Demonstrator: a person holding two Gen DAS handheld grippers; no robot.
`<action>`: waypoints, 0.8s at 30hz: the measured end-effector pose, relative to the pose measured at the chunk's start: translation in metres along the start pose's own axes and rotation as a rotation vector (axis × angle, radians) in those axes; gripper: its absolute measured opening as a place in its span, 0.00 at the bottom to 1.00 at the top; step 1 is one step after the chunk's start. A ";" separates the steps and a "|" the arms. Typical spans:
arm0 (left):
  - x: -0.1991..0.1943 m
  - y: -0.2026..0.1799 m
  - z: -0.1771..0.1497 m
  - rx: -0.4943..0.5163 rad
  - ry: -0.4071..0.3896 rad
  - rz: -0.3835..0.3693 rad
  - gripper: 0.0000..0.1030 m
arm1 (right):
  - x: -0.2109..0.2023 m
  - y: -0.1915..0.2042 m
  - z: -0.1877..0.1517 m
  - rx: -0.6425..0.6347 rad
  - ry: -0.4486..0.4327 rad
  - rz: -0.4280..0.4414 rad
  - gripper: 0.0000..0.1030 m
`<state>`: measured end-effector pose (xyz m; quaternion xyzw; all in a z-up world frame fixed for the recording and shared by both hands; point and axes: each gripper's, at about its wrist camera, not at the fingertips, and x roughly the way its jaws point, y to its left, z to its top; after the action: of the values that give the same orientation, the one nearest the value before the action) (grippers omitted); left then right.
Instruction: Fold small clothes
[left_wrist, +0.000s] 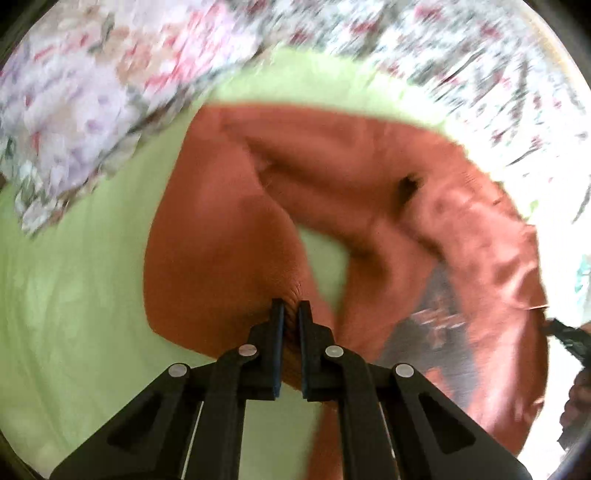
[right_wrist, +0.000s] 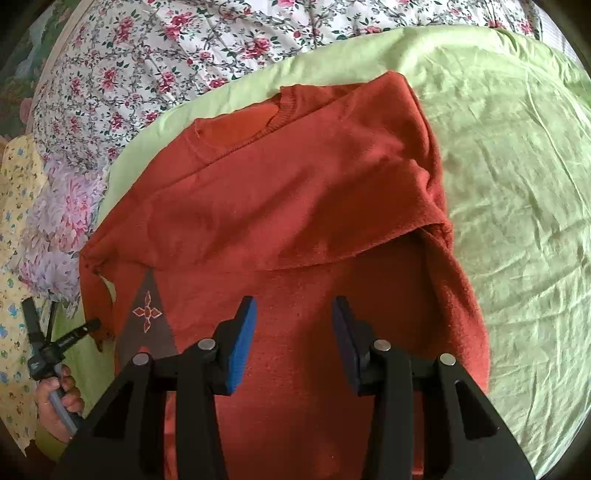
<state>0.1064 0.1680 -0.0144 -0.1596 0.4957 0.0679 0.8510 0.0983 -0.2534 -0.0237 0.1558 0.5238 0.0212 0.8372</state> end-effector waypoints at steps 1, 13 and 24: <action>-0.006 -0.004 0.002 0.009 -0.014 -0.010 0.04 | 0.001 0.001 0.000 0.000 0.000 0.002 0.43; -0.048 -0.135 0.072 0.119 -0.176 -0.292 0.03 | -0.009 -0.006 0.001 0.017 -0.030 0.022 0.43; 0.076 -0.342 0.063 0.356 -0.026 -0.443 0.03 | -0.032 -0.064 0.007 0.124 -0.072 0.035 0.43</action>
<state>0.2897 -0.1358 0.0189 -0.1110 0.4418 -0.2057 0.8661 0.0821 -0.3225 -0.0112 0.2173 0.4907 -0.0025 0.8438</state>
